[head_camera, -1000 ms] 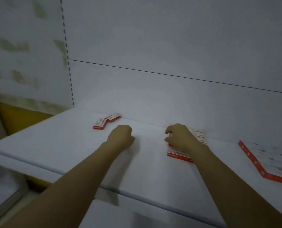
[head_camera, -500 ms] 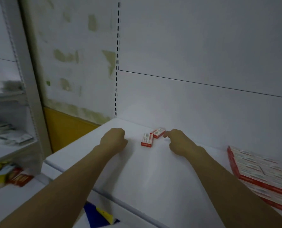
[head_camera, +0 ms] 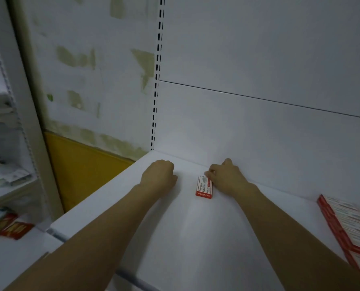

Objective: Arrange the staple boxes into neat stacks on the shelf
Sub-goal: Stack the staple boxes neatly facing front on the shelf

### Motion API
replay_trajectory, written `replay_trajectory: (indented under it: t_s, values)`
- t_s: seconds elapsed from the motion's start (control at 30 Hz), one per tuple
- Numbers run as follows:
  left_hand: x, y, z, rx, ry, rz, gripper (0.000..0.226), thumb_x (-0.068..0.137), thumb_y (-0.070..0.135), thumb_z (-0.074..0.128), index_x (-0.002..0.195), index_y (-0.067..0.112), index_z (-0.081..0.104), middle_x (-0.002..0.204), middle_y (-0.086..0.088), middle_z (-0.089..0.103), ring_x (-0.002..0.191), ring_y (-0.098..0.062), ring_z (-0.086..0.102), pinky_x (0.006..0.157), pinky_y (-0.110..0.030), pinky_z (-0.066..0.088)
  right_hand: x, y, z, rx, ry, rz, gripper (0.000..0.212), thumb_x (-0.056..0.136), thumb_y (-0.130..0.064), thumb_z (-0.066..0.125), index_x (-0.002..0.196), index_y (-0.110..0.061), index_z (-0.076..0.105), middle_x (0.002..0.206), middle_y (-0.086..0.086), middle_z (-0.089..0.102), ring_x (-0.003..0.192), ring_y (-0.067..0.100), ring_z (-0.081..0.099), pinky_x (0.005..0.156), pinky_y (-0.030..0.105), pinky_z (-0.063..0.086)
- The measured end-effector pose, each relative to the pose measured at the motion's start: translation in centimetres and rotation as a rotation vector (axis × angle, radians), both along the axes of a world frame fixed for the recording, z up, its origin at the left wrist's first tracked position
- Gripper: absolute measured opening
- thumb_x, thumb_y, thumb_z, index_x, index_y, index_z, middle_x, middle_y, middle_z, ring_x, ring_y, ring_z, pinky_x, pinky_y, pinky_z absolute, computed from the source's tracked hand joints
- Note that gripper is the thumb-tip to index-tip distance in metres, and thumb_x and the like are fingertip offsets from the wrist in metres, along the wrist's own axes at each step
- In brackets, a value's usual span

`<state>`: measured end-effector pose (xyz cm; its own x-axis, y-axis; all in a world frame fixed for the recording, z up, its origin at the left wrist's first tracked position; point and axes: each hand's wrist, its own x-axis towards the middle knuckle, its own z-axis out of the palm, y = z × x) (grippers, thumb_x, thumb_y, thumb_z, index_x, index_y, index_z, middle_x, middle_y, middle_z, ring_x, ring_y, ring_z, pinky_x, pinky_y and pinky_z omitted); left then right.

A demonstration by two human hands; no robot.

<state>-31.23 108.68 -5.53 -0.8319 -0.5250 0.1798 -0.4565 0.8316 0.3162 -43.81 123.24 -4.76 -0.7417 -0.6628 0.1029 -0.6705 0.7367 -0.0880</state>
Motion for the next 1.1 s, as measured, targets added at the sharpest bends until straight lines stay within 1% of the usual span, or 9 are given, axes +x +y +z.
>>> replay_trajectory:
  t_s: [0.13, 0.3, 0.37, 0.47, 0.6, 0.73, 0.93, 1.03, 1.1]
  values:
    - [0.4, 0.5, 0.2, -0.001, 0.004, -0.007, 0.030, 0.093, 0.024, 0.050, 0.115, 0.006, 0.059, 0.111, -0.007, 0.058, 0.103, -0.022, 0.054, 0.087, -0.031, 0.044, -0.1, 2.1, -0.2, -0.115, -0.082, -0.046, 0.021, 0.092, -0.018, 0.048, 0.106, -0.018, 0.064, 0.119, 0.013, 0.042, 0.101, 0.029, 0.054, 0.091, 0.030, 0.045]
    - [0.6, 2.8, 1.0, -0.016, -0.001, -0.029, 0.030, 0.093, 0.024, 0.051, 0.115, 0.006, 0.060, 0.116, -0.009, 0.061, 0.102, -0.021, 0.055, 0.089, -0.032, 0.045, 0.7, 7.0, 0.4, -0.196, -0.158, -0.101, 0.039, 0.090, -0.012, 0.052, 0.127, -0.022, 0.044, 0.114, 0.014, 0.041, 0.085, 0.025, 0.050, 0.077, 0.026, 0.040]
    - [0.6, 4.4, 1.5, -0.020, -0.006, -0.048, 0.028, 0.092, 0.023, 0.052, 0.114, 0.007, 0.060, 0.115, -0.008, 0.061, 0.104, -0.022, 0.056, 0.089, -0.032, 0.046, 1.1, 9.2, 0.7, -0.183, -0.184, -0.144, 0.048, 0.090, -0.018, 0.054, 0.134, -0.022, 0.035, 0.118, 0.016, 0.046, 0.098, 0.029, 0.052, 0.083, 0.028, 0.040]
    - [0.0, 7.6, 2.1, -0.018, -0.011, -0.096, 0.018, 0.092, 0.020, 0.050, 0.102, 0.010, 0.061, 0.105, -0.009, 0.060, 0.097, -0.022, 0.056, 0.080, -0.029, 0.044, 1.6, 12.7, 1.1, -0.051, -0.145, -0.220, 0.046, 0.091, -0.025, 0.053, 0.134, -0.015, 0.040, 0.131, 0.014, 0.052, 0.119, 0.029, 0.048, 0.096, 0.031, 0.038]
    - [-1.2, 12.5, 2.2, -0.026, -0.003, -0.198, 0.013, 0.091, 0.019, 0.051, 0.094, 0.008, 0.059, 0.100, -0.007, 0.059, 0.089, -0.021, 0.052, 0.075, -0.028, 0.042, 2.7, 17.1, 1.8, -0.040, -0.155, -0.229, 0.047, 0.089, -0.027, 0.056, 0.132, -0.011, 0.044, 0.132, 0.012, 0.052, 0.121, 0.026, 0.048, 0.096, 0.030, 0.038]
    - [-2.7, 17.6, 2.0, -0.011, 0.004, -0.305, 0.011, 0.087, 0.018, 0.057, 0.094, 0.010, 0.056, 0.102, -0.007, 0.058, 0.095, -0.020, 0.053, 0.081, -0.029, 0.044, 3.2, 21.2, 2.6, -0.082, -0.114, -0.192, 0.052, 0.086, -0.023, 0.062, 0.134, -0.011, 0.045, 0.132, 0.012, 0.053, 0.123, 0.026, 0.046, 0.100, 0.029, 0.033]
    - [-4.8, 24.8, 2.3, 0.071, 0.107, -0.488, 0.053, 0.081, 0.024, 0.070, 0.128, 0.010, 0.049, 0.118, -0.009, 0.057, 0.106, -0.024, 0.056, 0.091, -0.034, 0.047, 3.4, 26.8, 3.9, -0.208, -0.003, -0.142, 0.047, 0.085, -0.014, 0.061, 0.131, -0.016, 0.050, 0.126, 0.007, 0.054, 0.118, 0.024, 0.046, 0.100, 0.035, 0.039]
    - [-5.8, 27.4, 2.3, 0.119, 0.229, -0.587, 0.058, 0.081, 0.019, 0.070, 0.133, 0.014, 0.046, 0.119, -0.009, 0.056, 0.104, -0.022, 0.056, 0.088, -0.028, 0.044, 3.1, 28.8, 3.7, -0.318, 0.055, -0.106, 0.043, 0.084, -0.012, 0.062, 0.126, -0.019, 0.055, 0.120, 0.003, 0.057, 0.114, 0.021, 0.048, 0.097, 0.034, 0.042]
    - [-6.4, 28.6, 2.2, 0.132, 0.324, -0.608, 0.048, 0.083, 0.017, 0.068, 0.128, 0.013, 0.053, 0.116, -0.009, 0.057, 0.099, -0.021, 0.057, 0.082, -0.024, 0.043, 2.9, 29.8, 3.6, -0.375, 0.089, -0.079, 0.042, 0.085, -0.011, 0.061, 0.126, -0.018, 0.054, 0.120, 0.001, 0.056, 0.114, 0.019, 0.045, 0.095, 0.027, 0.039]
